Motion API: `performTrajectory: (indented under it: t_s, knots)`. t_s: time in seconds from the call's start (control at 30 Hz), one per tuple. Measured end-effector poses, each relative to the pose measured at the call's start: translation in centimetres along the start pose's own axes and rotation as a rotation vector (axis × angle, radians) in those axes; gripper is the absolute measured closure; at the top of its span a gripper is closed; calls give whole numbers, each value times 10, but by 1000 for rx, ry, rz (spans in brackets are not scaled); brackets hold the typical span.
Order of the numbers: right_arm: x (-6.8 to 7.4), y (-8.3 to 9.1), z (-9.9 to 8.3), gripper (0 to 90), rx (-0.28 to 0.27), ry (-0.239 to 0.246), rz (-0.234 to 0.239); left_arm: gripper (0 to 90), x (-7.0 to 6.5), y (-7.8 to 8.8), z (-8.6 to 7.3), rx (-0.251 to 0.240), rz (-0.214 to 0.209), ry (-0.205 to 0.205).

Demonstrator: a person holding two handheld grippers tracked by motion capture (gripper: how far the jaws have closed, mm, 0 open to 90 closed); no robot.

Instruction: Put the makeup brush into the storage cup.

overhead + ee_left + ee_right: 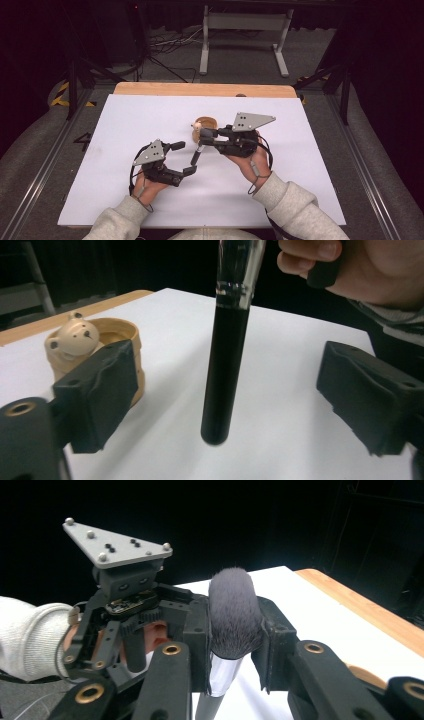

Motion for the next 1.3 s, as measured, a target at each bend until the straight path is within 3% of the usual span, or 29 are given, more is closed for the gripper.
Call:
performTrajectory:
  t_s: [0.37,1.3]
  knots:
    - [-16,4,22,711,24,12,-65,34,5,6,-1,6,31,14]
    - [-56,2,42,712,45,-4,-273,23,11,11,-4,25,68,17]
Point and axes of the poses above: each handheld gripper's, and its own axes: y roughly backward along the jaws, z roughly out of its top, x roughly to its left, the point moved 1 cm from there along -y, roughly forward along the jaws, and after that the axes turned 1 degree about z, right-handed, at the moved point
